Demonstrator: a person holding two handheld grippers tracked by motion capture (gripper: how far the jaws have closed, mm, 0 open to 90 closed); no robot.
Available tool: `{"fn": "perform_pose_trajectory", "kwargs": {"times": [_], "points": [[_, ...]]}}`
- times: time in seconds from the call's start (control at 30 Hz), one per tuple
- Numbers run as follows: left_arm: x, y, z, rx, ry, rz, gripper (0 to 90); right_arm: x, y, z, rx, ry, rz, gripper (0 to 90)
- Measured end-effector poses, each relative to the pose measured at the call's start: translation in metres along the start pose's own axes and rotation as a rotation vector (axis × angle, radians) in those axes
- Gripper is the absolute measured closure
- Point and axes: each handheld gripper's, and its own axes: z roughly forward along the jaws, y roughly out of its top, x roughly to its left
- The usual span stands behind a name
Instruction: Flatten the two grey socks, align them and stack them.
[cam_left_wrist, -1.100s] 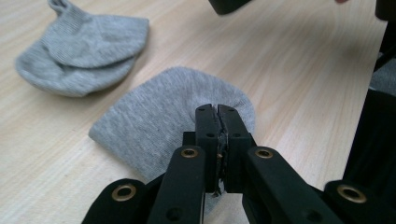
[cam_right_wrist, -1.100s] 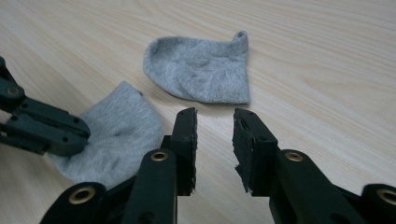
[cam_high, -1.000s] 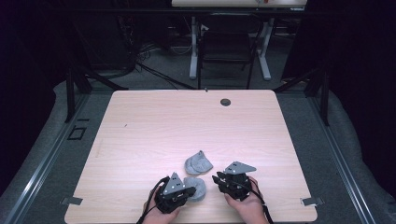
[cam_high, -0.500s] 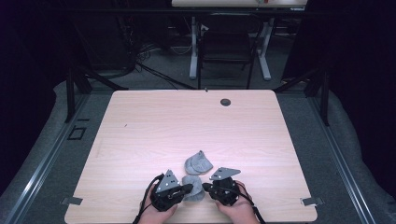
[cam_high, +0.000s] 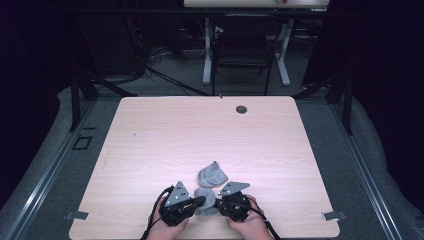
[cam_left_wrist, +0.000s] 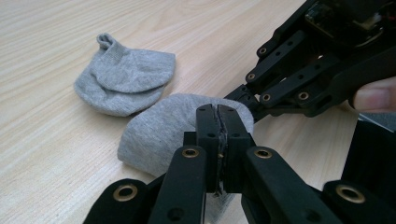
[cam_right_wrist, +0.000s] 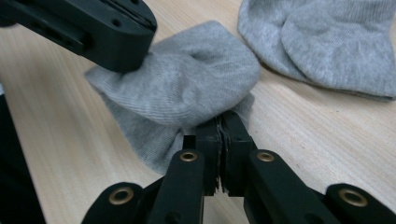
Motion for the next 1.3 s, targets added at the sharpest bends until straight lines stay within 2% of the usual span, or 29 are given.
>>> {"fn": "perform_pose_trajectory", "kwargs": {"times": [0.2, 0.27, 0.3, 0.47, 0.63, 0.77, 0.8, 0.9, 1.07, 1.2, 1.3], "points": [[0.005, -0.001, -0.006, 0.016, 0.011, -0.012, 88.9, -0.001, -0.001, -0.003, 0.011, -0.024, -0.001, 89.8], [0.007, -0.003, -0.007, 0.034, 0.016, -0.019, 88.9, -0.003, -0.002, -0.005, 0.019, -0.035, 0.003, 89.8], [0.008, -0.003, -0.007, 0.049, 0.020, -0.009, 88.8, -0.004, -0.003, -0.006, 0.011, -0.041, 0.014, 89.8], [0.011, -0.007, -0.011, 0.088, 0.041, -0.027, 88.3, -0.010, -0.007, -0.013, 0.026, -0.051, 0.047, 89.8], [0.017, -0.015, -0.009, 0.134, 0.072, -0.061, 88.0, -0.011, -0.008, -0.015, 0.033, -0.060, 0.034, 89.7], [0.019, -0.012, -0.012, 0.107, 0.074, -0.062, 85.0, -0.011, -0.008, -0.014, 0.031, -0.055, 0.034, 89.5], [0.019, -0.008, -0.016, 0.066, 0.072, -0.076, 84.4, -0.011, -0.008, -0.014, 0.032, -0.059, 0.032, 89.5], [0.018, -0.003, -0.017, 0.045, 0.061, -0.072, 82.3, -0.010, -0.007, -0.014, 0.034, -0.057, 0.031, 89.4], [0.008, 0.004, -0.002, 0.040, 0.013, -0.060, 77.9, -0.009, -0.007, -0.013, 0.029, -0.059, 0.031, 89.5], [-0.001, 0.004, 0.014, 0.081, -0.019, -0.037, 72.4, -0.009, -0.007, -0.013, 0.032, -0.057, 0.027, 89.4], [-0.005, 0.003, 0.023, 0.104, -0.013, -0.031, 69.1, -0.009, -0.007, -0.012, 0.026, -0.057, 0.027, 89.4]]}}
